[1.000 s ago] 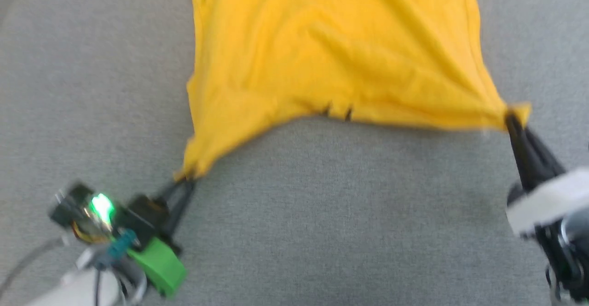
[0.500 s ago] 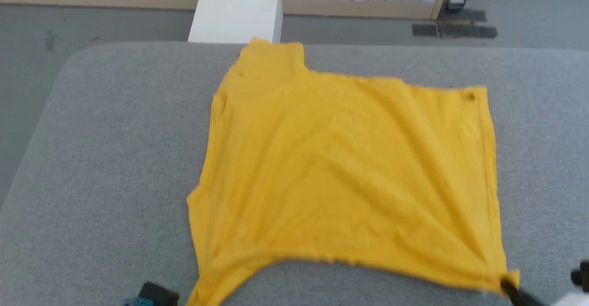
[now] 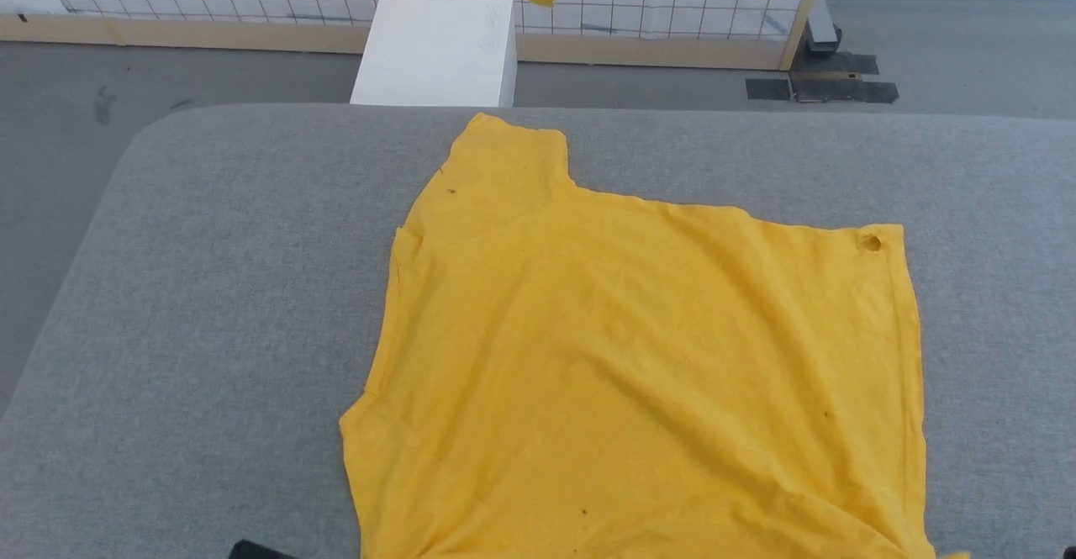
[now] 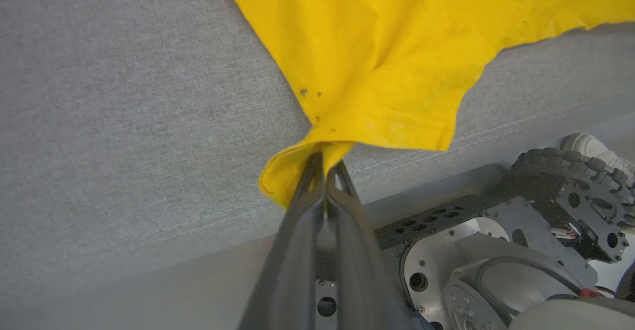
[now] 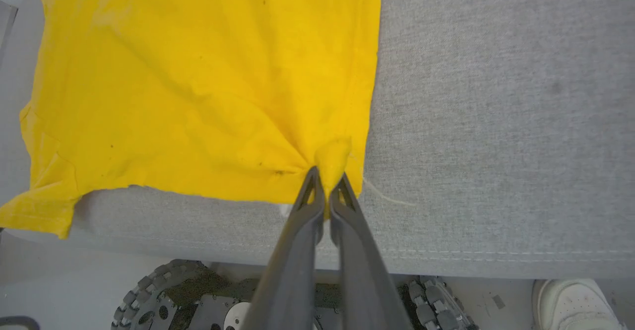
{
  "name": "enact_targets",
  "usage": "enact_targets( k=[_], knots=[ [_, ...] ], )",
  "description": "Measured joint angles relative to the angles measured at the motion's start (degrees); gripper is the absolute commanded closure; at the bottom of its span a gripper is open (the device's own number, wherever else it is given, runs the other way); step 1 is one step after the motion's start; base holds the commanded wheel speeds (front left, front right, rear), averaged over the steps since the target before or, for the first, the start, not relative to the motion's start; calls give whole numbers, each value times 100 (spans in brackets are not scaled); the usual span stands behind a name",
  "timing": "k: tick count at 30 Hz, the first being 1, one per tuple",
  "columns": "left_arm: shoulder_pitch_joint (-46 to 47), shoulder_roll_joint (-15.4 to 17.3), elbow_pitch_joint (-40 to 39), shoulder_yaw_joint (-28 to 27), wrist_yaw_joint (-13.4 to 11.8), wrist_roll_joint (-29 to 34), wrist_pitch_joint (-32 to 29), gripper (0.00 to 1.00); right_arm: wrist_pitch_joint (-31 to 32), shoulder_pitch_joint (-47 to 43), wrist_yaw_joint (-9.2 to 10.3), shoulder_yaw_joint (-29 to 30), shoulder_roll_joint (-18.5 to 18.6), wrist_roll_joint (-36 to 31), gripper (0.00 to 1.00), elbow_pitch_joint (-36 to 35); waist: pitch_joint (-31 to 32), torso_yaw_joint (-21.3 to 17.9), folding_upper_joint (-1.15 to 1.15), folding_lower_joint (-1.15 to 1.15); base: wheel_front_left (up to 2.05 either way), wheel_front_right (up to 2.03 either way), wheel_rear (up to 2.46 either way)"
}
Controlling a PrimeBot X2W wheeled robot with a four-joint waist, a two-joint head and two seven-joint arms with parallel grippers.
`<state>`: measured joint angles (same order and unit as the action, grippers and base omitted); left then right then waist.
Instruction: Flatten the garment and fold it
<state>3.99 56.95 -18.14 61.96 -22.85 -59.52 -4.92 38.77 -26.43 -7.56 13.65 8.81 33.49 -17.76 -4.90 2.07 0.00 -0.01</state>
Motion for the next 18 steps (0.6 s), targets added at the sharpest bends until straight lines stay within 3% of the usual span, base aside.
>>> enact_targets(
  k=[10,18],
  knots=[
    [771,166,-220,-247,16,847,208,100,-686,785,0,-166,243,-220,100,-132,-339,-32,0,0,0,0,0],
    [1559,224,-152,-437,323,1240,109,100,-1074,1562,0,-281,527,-382,100,-124,-727,-75,0,0,0,0,0]
  ],
)
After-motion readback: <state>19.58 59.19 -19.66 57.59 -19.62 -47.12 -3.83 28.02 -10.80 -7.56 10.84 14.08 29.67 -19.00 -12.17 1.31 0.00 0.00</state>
